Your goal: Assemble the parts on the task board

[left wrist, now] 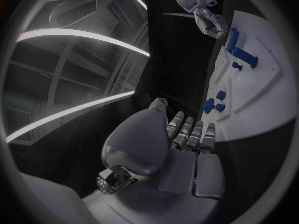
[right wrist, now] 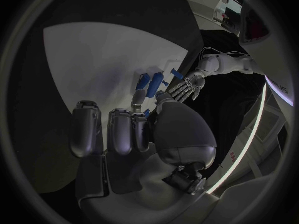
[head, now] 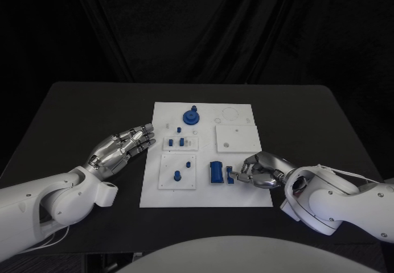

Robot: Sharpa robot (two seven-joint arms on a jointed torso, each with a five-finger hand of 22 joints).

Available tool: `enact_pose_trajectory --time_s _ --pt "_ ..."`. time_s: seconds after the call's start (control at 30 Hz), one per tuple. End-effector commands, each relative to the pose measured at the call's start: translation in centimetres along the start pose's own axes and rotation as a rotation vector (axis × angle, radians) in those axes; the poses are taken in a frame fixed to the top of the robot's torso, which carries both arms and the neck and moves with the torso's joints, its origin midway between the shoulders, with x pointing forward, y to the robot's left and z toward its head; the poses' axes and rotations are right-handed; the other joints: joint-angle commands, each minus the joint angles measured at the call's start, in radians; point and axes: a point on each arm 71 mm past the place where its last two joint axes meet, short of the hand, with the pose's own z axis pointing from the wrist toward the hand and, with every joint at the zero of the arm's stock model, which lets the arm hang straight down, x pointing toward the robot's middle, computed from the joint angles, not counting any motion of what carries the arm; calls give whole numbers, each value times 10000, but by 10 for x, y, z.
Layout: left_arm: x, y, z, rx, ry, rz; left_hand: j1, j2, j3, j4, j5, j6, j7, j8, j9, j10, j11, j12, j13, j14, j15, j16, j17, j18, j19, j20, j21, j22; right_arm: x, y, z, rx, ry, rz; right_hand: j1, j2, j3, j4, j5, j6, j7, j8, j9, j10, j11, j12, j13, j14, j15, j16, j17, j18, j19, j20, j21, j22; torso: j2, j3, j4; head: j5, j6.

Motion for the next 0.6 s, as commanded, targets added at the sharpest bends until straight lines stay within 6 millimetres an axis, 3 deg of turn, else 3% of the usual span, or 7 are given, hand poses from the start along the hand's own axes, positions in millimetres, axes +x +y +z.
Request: enact_pose_trajectory --time_s 0.03,0.3,0.6 --pt "1 -1 0 122 79 -97 102 -11 68 8 51 52 496 48 13 12 56 35 12 33 7 50 8 3 16 49 54 12 5 0 -5 -135 192 150 491 -65 -47 -19 447 -140 -33 110 194 1035 -91 55 2634 622 -112 32 209 -87 305 -85 50 1927 1 -2 3 13 -2" --pt "0 -1 -1 118 52 -83 102 -11 68 8 51 52 496 48 13 12 56 35 12 33 7 50 8 3 16 49 54 12 12 -7 -7 142 534 164 973 -159 -34 -42 664 -199 -44 92 357 1035 -109 55 2634 614 -128 14 174 -86 299 -97 32 1921 -5 -5 -1 27 -2" --pt "0 -1 -1 118 45 -79 104 -12 71 6 52 53 497 49 13 12 58 37 12 33 8 52 9 2 17 49 54 12 14 -8 -6 195 505 201 1097 -112 -1 -24 731 -207 -45 71 389 1035 -112 55 2634 613 -130 11 170 -82 293 -99 15 1916 -1 -3 -5 56 -2"
